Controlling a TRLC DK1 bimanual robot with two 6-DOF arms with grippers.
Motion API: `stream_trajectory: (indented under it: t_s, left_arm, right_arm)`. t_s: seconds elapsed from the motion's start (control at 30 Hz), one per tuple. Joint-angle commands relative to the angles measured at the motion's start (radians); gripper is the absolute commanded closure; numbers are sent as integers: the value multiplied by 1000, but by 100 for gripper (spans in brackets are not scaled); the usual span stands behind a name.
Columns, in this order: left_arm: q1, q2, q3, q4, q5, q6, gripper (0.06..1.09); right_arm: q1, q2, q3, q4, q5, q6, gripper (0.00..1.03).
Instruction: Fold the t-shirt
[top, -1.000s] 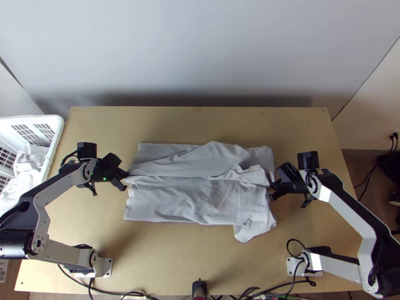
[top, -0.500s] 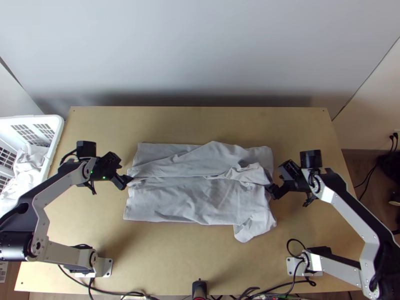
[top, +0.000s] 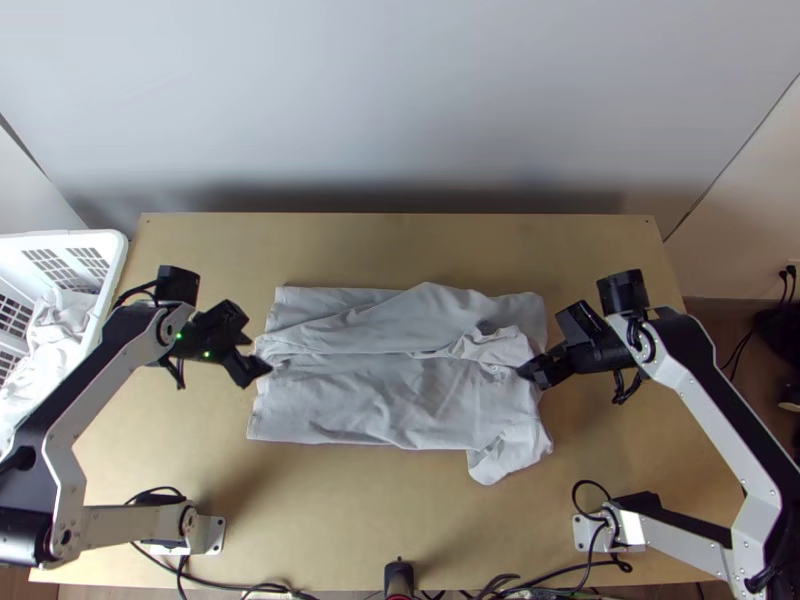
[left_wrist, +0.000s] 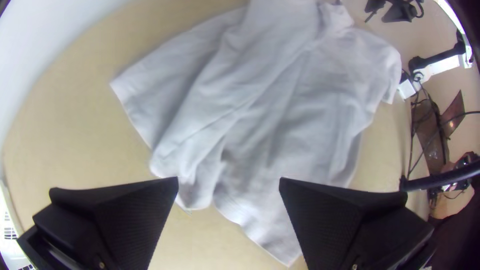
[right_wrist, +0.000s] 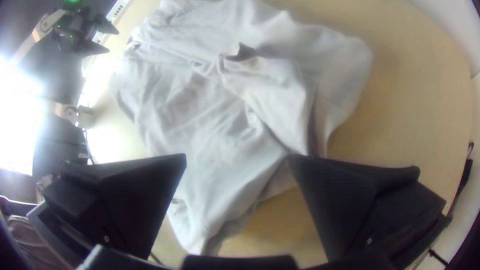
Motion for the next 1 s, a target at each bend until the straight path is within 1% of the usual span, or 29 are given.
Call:
stream_trajectory:
  t_s: [0.0, 0.1, 0.23, 0.4, 0.53, 0.6, 0.67, 0.73, 0.97]
  left_arm:
    - [-30, -112, -40, -202, 37, 1, 10]
    - [-30, -192, -104, -259, 39, 29, 10]
    - [-33, -235, -156, -332, 37, 78, 10]
    - [-27, -238, -204, -377, 28, 116, 10]
    - [-10, -238, -232, -406, 14, 162, 10]
    - [4, -232, -248, -398, 14, 181, 10]
    - [15, -226, -271, -359, 14, 187, 10]
    - [15, -219, -290, -320, 16, 179, 10]
    - [-2, -210, -370, -154, 22, 153, 10]
  right_arm:
    - [1, -20, 6, -169, -119, 82, 5]
    - [8, -92, -56, -173, -126, 131, 5]
    - [20, -115, -110, -209, -141, 194, 5]
    - [27, -146, -155, -217, -139, 217, 5]
    - [31, -150, -193, -263, -139, 206, 5]
    - [33, -175, -221, -275, -139, 160, 5]
    - [31, -209, -253, -272, -138, 108, 5]
    - [27, -224, -283, -263, -126, 85, 5]
    - [25, -239, -291, -246, -123, 79, 5]
